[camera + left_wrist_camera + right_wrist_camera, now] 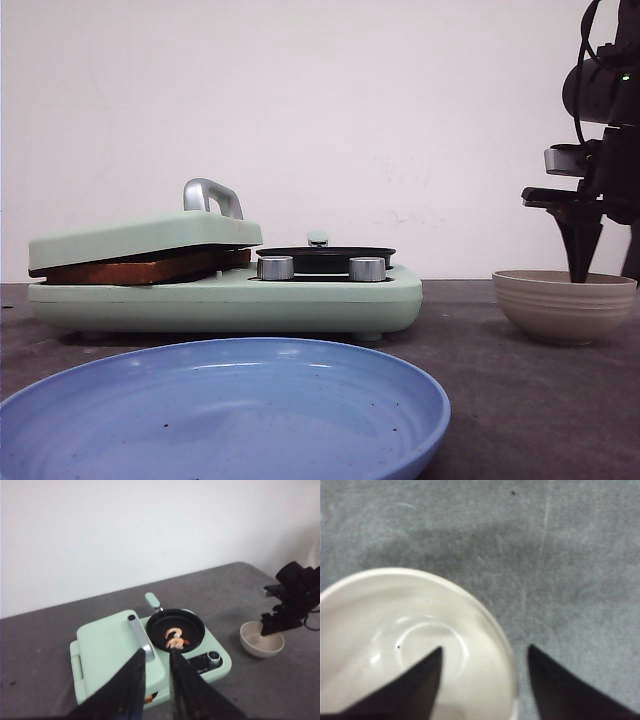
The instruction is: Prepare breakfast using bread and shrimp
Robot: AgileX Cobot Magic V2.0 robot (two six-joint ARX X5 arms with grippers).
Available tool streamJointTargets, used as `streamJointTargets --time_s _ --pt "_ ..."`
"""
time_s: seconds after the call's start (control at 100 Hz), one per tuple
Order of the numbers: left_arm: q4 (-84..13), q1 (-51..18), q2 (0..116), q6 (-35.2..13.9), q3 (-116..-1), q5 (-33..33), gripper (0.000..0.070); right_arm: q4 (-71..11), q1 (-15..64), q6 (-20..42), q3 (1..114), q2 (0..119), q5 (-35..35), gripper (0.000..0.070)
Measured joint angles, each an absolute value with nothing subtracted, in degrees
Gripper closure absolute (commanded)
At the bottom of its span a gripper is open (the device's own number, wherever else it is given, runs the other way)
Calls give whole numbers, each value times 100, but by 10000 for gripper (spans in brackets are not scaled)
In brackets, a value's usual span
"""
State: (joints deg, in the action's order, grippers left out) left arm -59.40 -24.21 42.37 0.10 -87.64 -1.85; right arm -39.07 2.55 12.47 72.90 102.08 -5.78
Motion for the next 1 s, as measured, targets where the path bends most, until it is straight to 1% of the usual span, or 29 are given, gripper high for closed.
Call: streamJointTargets --time_s 0.1,0.14,0.17,0.19,0.2,0.22,0.23,0.24,0.29,0.33,0.4,0.49,0.63,0.74,0.88,1.0 --pt "-6088 -2421 4230 10 -8652 -58 699 -3975 252 1238 7293 10156 -591 322" --pt "-6090 -2421 4213 10 -8560 1 698 -3975 252 1232 7290 10077 -591 341" --pt "-6069 -2421 4182 8 -8458 16 698 -3964 255 1229 7290 9981 -593 388" --pt "-6053 -2421 4154 5 -8372 21 698 -3953 261 1229 7290 9900 -596 444" --pt "-6045 -2421 4139 3 -8326 21 698 -3946 266 1229 7290 9861 -596 456" --pt "-6029 -2421 4101 -5 -8226 25 698 -3929 279 1229 7290 9762 -596 507" --pt "-6020 -2421 4082 -14 -8173 25 698 -3918 287 1229 7290 9714 -593 544" --pt "-6012 -2421 4062 -21 -8119 25 698 -3905 298 1229 7290 9664 -591 556" --pt "-5927 -2421 3951 -93 -7828 25 698 -3780 366 1229 7290 9389 -587 660" --pt "-5793 -2421 3863 -141 -7609 25 698 -3642 447 1227 7290 9161 -585 687" --pt "-5452 -2421 3662 -316 -7150 19 699 -3295 617 1225 7273 8774 -537 690" --pt "-5057 -2425 3424 -694 -6611 14 699 -2532 843 1223 7015 8187 -425 690" --pt "-4729 -2425 3070 -1306 -5990 25 699 -1061 1186 1181 6145 7116 -423 690" --pt "-4674 -2425 2829 -1553 -5739 25 699 -108 1398 1050 5387 6320 -447 690" --pt "-4665 -2425 2663 -1675 -5660 215 699 397 1463 969 4294 5345 -475 690" --pt "-4668 -2425 2646 -1734 -5660 276 699 325 1461 939 3634 4587 -270 690"
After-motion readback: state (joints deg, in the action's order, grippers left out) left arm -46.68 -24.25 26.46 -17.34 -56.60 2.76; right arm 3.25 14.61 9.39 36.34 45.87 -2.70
